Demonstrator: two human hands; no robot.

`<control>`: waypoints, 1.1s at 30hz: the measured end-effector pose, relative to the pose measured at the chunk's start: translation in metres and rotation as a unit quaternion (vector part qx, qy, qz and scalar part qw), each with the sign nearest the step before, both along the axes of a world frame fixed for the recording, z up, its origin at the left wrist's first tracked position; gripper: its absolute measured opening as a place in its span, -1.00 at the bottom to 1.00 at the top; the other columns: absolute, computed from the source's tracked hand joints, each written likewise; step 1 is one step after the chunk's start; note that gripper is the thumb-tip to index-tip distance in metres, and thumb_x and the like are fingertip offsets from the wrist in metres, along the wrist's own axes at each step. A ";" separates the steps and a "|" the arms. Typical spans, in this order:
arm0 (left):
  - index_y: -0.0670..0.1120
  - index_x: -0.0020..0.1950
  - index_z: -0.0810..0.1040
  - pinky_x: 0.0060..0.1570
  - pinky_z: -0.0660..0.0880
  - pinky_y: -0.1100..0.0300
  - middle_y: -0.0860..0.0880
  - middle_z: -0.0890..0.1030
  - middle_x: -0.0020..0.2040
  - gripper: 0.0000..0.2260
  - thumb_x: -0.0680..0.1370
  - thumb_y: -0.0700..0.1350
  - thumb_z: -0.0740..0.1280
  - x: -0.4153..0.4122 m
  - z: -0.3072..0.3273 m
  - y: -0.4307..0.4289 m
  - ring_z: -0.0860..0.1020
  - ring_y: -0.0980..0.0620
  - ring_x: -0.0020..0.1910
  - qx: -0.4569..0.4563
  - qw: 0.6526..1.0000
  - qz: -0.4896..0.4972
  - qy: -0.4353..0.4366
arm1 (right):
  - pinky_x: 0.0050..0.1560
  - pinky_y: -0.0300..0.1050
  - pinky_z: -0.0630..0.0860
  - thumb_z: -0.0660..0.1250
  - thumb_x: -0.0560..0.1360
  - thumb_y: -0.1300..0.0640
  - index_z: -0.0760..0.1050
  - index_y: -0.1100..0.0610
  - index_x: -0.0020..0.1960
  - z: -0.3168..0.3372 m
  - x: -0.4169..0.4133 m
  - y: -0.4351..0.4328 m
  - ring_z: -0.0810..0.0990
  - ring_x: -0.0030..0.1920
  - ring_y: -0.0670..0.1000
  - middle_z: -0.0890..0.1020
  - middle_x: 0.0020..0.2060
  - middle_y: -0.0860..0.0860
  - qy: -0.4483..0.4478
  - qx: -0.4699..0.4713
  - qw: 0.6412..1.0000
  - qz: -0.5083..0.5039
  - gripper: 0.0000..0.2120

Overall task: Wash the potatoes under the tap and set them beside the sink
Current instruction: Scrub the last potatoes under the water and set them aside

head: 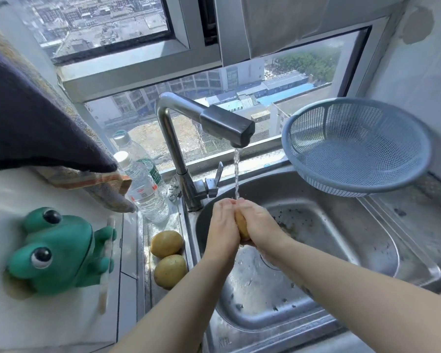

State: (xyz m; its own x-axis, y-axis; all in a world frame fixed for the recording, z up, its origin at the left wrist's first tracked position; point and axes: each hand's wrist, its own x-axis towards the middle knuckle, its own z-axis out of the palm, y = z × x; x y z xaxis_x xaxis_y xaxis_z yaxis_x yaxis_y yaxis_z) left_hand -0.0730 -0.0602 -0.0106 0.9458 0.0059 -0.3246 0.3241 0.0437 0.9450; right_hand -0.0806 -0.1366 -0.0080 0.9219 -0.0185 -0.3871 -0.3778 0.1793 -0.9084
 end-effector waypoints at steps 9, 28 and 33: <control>-0.05 -0.18 0.55 -0.26 0.49 0.21 -0.05 0.59 -0.22 -0.69 0.66 -0.11 0.10 0.016 0.012 0.012 0.55 0.06 -0.23 -0.031 0.999 0.028 0.015 | 0.16 0.03 0.55 0.13 0.60 0.19 0.39 0.08 0.40 0.011 0.005 -0.029 0.56 0.15 0.11 0.54 0.25 0.12 0.051 0.270 0.948 0.163 -0.63; -0.06 0.13 0.41 -0.12 0.46 0.19 -0.08 0.53 -0.04 -0.82 0.67 -0.05 0.07 -0.004 0.002 -0.007 0.52 0.05 -0.06 -0.007 1.000 -0.017 0.008 | 0.06 0.03 0.43 0.17 0.57 -0.08 0.56 0.04 0.07 0.011 0.007 -0.013 0.56 0.01 0.05 0.62 -0.02 0.04 0.159 0.028 0.987 -0.010 -0.72; -0.03 0.02 0.52 -0.15 0.50 0.11 -0.10 0.62 -0.05 -0.79 0.66 -0.06 0.10 0.001 -0.007 0.008 0.59 -0.02 -0.05 -0.095 0.992 0.078 0.041 | -0.01 -0.26 0.48 0.09 0.64 0.08 0.35 0.11 0.39 0.015 -0.002 -0.006 0.54 -0.06 -0.10 0.57 -0.01 -0.03 0.069 0.081 0.990 0.095 -0.66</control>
